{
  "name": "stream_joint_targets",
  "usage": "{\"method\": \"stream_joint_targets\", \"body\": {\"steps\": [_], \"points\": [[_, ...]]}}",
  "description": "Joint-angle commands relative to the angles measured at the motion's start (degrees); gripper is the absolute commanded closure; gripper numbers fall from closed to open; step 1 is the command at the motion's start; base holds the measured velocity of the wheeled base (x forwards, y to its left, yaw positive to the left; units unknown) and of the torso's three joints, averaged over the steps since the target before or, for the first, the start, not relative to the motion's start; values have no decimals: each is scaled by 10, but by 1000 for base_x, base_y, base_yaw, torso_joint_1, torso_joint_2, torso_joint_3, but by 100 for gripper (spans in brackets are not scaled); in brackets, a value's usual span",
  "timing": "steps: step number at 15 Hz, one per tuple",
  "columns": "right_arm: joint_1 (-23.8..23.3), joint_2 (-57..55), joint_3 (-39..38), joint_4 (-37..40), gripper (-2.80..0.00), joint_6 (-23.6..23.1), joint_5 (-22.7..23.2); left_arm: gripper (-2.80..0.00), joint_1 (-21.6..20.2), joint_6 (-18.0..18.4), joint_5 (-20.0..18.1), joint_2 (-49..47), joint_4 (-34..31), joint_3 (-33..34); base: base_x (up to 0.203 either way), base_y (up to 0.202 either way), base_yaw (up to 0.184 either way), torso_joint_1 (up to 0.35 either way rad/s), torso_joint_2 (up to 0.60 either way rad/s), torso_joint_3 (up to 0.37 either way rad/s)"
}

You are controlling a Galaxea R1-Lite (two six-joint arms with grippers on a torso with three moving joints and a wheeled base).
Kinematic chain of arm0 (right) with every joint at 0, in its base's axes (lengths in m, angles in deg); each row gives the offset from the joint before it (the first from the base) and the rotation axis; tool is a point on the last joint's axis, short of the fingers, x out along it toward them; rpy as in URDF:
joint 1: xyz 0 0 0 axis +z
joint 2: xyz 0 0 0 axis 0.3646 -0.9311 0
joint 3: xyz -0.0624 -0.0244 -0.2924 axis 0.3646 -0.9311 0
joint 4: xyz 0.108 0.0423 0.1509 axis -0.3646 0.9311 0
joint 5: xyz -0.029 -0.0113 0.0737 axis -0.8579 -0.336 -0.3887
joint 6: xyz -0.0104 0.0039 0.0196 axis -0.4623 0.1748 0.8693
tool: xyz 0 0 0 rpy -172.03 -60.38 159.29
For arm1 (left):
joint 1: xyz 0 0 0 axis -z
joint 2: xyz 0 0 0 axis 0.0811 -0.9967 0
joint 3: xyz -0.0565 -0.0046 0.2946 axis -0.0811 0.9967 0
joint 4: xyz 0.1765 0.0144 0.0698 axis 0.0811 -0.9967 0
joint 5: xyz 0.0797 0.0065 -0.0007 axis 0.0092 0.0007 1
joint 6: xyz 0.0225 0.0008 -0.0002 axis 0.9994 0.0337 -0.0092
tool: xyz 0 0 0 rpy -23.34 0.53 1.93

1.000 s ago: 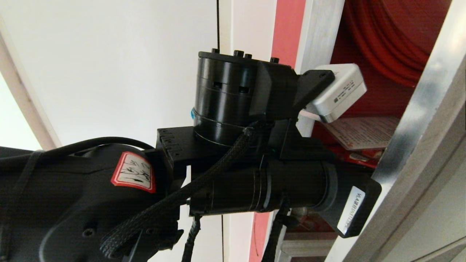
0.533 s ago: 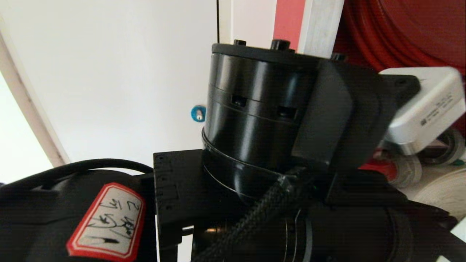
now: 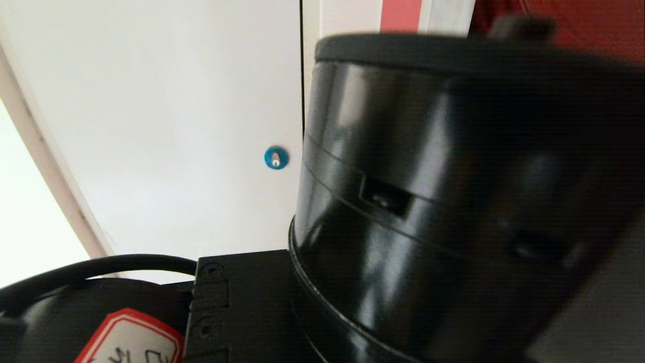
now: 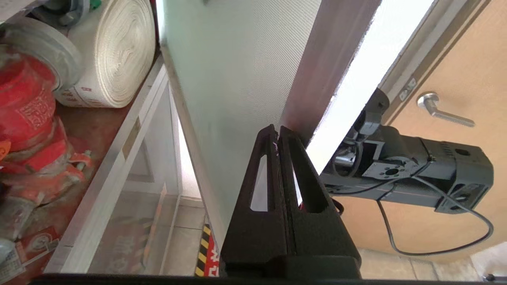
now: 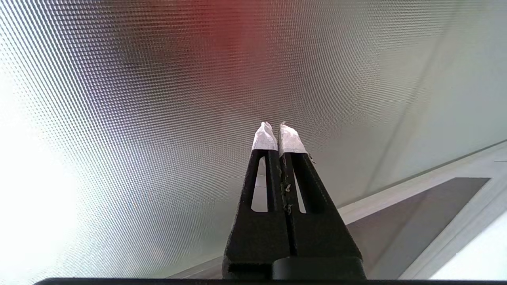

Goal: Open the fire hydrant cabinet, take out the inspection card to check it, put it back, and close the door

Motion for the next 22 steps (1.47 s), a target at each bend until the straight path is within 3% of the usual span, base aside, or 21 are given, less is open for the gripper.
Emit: {"method": "stream_joint_targets", "body": {"steps": [1,5,8,10,13,17,22], "points": [[0,0,0,0,0,0,1,0,7,0,-2,-1,1,1,0,0,0,0,0,0],[0,0,0,0,0,0,1,0,5,0,1,1,1,9,0,0,0,0,0,0],[0,0,0,0,0,0,1,0,-42,0,0,6,1,25,0,0,0,0,0,0],[0,0,0,0,0,0,1,0,-95,0,-2,5,1,28,0,0,0,0,0,0],[0,0,0,0,0,0,1,0,-207,2,-4,19,1,48,0,0,0,0,0,0],[0,0,0,0,0,0,1,0,-310,11,-6,93,1,167,0,0,0,0,0,0],[0,0,0,0,0,0,1,0,-503,34,-6,231,1,291,0,0,0,0,0,0]]}}
